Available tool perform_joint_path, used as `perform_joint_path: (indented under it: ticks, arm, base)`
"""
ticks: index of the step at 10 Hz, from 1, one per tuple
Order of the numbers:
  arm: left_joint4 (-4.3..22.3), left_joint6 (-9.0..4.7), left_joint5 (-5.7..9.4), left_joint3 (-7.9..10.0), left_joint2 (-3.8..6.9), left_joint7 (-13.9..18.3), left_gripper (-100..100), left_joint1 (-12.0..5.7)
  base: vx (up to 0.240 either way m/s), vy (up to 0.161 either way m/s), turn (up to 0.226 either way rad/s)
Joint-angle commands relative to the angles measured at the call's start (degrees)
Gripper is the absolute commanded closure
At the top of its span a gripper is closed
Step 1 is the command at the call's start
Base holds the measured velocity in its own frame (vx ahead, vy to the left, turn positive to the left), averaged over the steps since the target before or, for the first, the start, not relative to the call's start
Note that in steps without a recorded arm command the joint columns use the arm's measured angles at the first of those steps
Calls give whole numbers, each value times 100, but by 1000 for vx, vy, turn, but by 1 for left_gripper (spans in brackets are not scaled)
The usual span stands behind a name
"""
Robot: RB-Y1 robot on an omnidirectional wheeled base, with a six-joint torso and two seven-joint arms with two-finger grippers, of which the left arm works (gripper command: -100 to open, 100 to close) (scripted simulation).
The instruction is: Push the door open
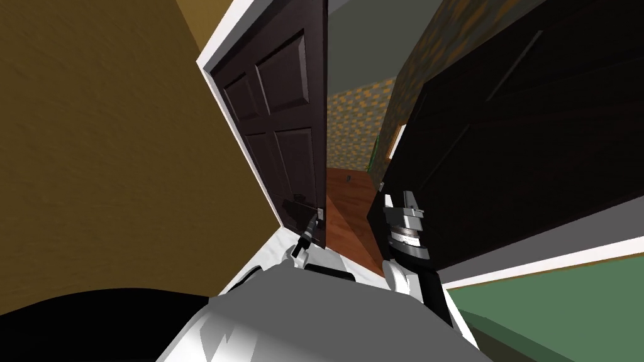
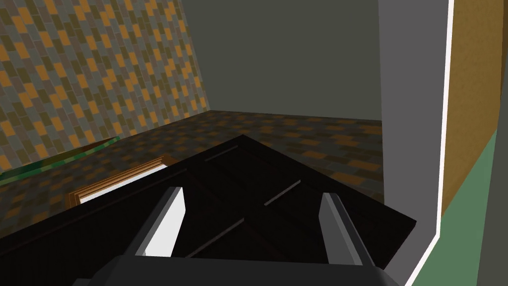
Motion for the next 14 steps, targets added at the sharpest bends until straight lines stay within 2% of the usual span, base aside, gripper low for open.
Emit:
perform_joint_path:
  ticks: [1, 5, 6, 11, 14]
  arm:
    - [22, -19, 7, 24, -11, -12, -100, 7]
    - [69, -53, 13, 46, -29, -18, -100, 8]
    - [69, -53, 13, 46, -29, -18, 100, 8]
    - [69, -53, 13, 46, -29, -18, 100, 8]
    - [113, -42, 70, 226, -1, -79, 100, 3]
  base:
    - [204, -65, -29]
    - [155, -20, -19]
    - [-15, -2, 0]
    - [-11, 1, -1]
    - [152, -60, 34]
